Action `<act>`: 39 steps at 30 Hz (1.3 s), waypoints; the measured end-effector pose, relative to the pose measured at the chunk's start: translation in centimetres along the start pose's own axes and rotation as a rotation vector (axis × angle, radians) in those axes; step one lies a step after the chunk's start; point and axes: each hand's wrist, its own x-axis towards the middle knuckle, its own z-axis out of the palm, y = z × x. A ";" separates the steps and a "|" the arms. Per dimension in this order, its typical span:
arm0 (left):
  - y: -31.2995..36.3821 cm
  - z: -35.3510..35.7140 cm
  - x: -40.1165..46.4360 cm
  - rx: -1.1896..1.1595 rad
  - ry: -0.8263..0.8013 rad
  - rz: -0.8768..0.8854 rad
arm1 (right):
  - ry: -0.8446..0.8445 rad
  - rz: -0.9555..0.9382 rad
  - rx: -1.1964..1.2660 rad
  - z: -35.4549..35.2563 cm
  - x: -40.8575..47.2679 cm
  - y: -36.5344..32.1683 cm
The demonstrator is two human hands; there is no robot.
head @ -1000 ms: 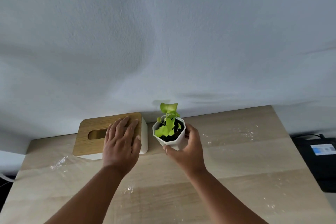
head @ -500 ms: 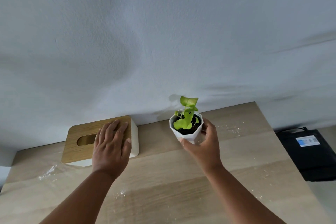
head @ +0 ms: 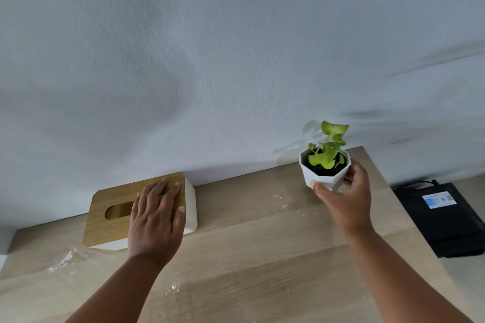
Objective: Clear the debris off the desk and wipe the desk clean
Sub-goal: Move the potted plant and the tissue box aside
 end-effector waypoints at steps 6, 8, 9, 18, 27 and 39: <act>-0.4 0.2 0.0 0.014 -0.008 -0.002 | 0.054 -0.017 0.019 -2.4 2.0 0.9; -0.3 0.3 0.0 0.018 -0.013 -0.003 | 0.078 0.005 0.012 -2.9 2.5 1.4; -0.3 0.3 0.0 0.018 -0.015 -0.003 | 0.087 0.018 0.015 -3.2 2.8 1.8; -0.1 0.1 0.0 0.012 -0.006 -0.002 | 0.106 0.039 0.100 -4.1 4.3 3.4; -0.2 0.3 0.0 0.016 -0.004 0.008 | 0.062 0.066 0.144 -4.0 4.9 4.7; -0.2 0.3 0.1 0.014 -0.016 -0.003 | 0.045 0.073 0.146 -4.0 4.5 5.3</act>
